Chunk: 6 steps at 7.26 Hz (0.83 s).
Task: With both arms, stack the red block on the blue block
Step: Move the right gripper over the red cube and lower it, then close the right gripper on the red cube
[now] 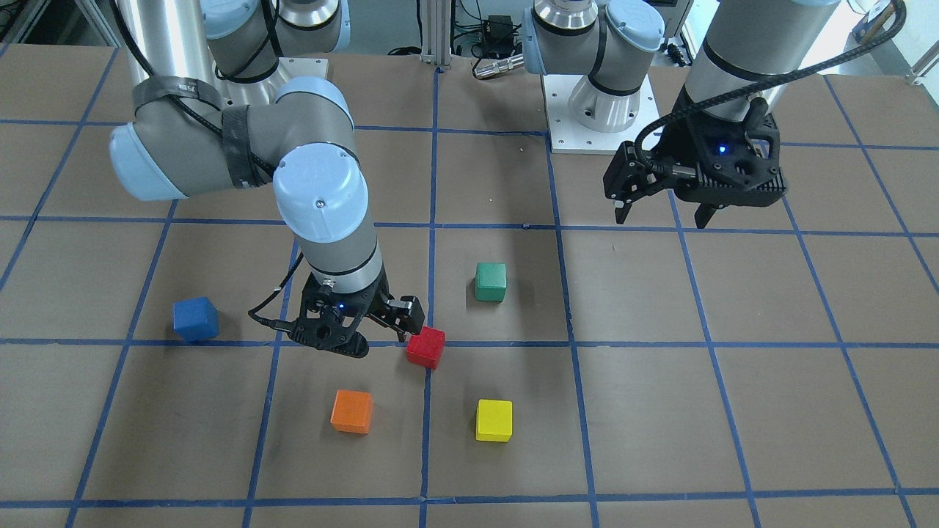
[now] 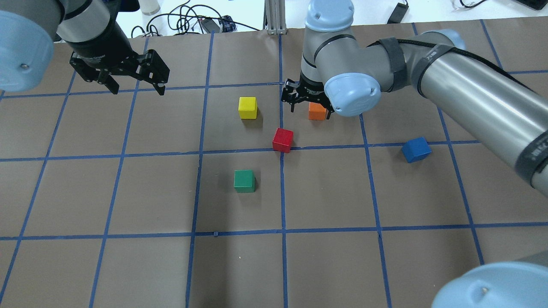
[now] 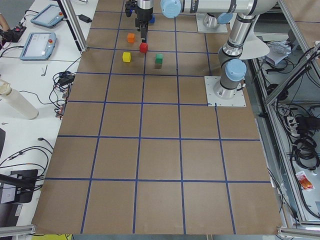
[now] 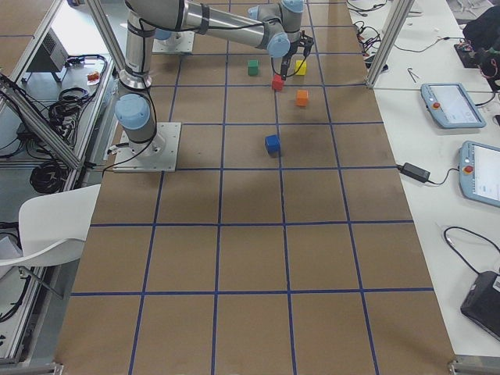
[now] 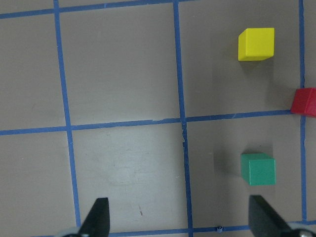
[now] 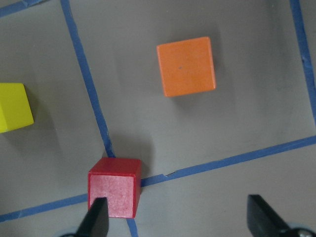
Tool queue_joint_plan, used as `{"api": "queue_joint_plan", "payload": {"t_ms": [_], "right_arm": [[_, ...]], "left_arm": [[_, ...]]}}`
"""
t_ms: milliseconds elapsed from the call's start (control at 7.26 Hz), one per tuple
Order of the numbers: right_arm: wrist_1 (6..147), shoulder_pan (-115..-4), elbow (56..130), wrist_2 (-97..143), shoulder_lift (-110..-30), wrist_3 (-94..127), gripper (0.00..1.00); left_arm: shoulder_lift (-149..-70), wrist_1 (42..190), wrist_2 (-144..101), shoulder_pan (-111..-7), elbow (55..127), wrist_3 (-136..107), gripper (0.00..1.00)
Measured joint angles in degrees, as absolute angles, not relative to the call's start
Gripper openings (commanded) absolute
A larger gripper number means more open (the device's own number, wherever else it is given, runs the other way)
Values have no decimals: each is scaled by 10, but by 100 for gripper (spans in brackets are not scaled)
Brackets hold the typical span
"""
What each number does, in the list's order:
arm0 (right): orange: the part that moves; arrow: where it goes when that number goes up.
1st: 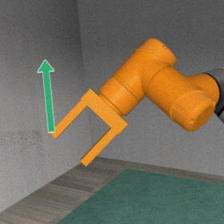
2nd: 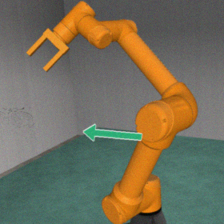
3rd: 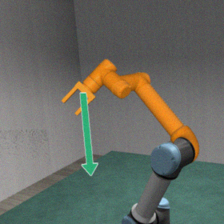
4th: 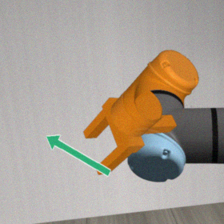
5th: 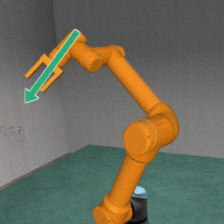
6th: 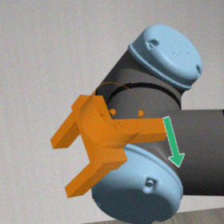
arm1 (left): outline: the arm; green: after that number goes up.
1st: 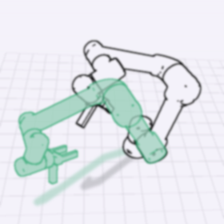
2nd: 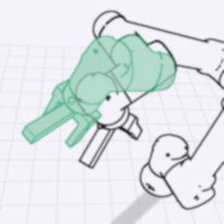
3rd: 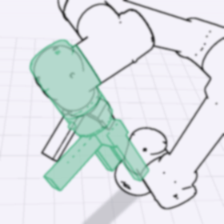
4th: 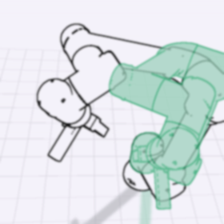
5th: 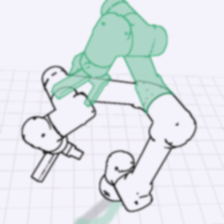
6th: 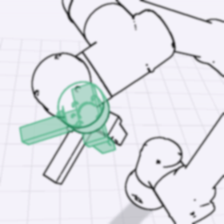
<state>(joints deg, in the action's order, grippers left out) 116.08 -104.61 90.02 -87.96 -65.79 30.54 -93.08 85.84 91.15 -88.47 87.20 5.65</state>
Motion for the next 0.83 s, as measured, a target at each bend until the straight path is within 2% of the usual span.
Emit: {"api": "queue_joint_plan", "payload": {"t_ms": [413, 826], "right_arm": [[1193, -1074, 898, -879, -616, 344, 100], [1209, -1083, 898, -852, -590, 347, 100]], "left_arm": [[-955, 880, 912, -889, 830, 57, 100], [-963, 892, 916, -901, 827, 56, 100]]}}
